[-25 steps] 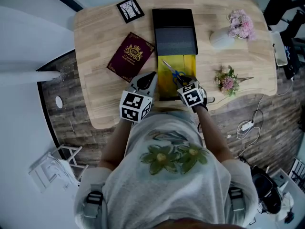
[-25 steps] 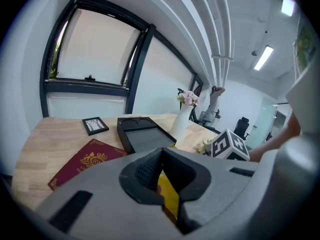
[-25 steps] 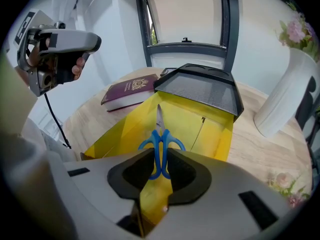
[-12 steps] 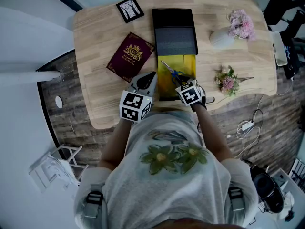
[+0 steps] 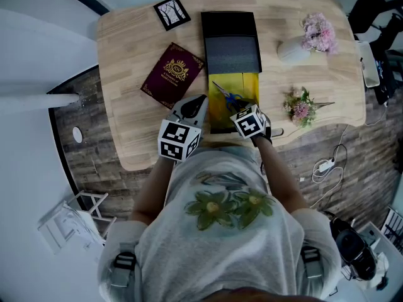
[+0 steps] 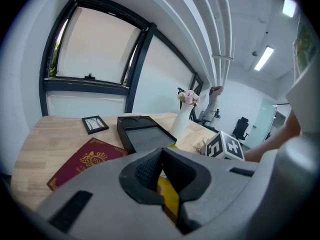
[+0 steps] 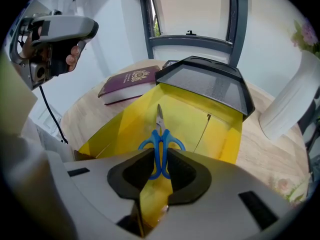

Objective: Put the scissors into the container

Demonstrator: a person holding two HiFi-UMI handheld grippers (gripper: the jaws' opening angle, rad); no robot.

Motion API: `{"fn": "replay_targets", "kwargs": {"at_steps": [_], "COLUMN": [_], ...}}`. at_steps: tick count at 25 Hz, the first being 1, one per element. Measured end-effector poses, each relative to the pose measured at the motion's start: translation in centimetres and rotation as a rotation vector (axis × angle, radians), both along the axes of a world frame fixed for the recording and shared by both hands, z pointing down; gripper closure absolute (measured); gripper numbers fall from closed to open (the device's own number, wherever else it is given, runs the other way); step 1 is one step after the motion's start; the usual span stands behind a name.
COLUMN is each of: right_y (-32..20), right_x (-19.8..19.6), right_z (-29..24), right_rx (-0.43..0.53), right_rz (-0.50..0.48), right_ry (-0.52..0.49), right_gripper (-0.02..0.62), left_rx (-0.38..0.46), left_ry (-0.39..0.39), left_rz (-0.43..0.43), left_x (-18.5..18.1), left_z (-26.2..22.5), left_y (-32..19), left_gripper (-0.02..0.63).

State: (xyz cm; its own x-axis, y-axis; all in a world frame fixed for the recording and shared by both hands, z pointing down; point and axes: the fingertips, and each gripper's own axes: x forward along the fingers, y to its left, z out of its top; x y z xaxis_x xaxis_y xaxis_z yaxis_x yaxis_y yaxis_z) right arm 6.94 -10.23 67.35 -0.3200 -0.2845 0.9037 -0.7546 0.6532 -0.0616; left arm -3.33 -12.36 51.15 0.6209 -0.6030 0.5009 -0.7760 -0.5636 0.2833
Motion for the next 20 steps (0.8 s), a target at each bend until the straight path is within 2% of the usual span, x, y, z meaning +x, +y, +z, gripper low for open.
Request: {"fn": "replay_targets", "kwargs": {"at_steps": [20], "right_y": [0.18], "right_x": [0.13], "right_z": [0.98], "right_rx": [-0.028], "right_rz": [-0.029], "right_ry": [0.092], "right_gripper": [0.514], "left_rx": [-0.004], "left_ry": [0.005], "left_rz": [0.008], "left_x": [-0.39], "left_z": [0.08], "left_y": [-0.04], "left_gripper": [0.6]}}
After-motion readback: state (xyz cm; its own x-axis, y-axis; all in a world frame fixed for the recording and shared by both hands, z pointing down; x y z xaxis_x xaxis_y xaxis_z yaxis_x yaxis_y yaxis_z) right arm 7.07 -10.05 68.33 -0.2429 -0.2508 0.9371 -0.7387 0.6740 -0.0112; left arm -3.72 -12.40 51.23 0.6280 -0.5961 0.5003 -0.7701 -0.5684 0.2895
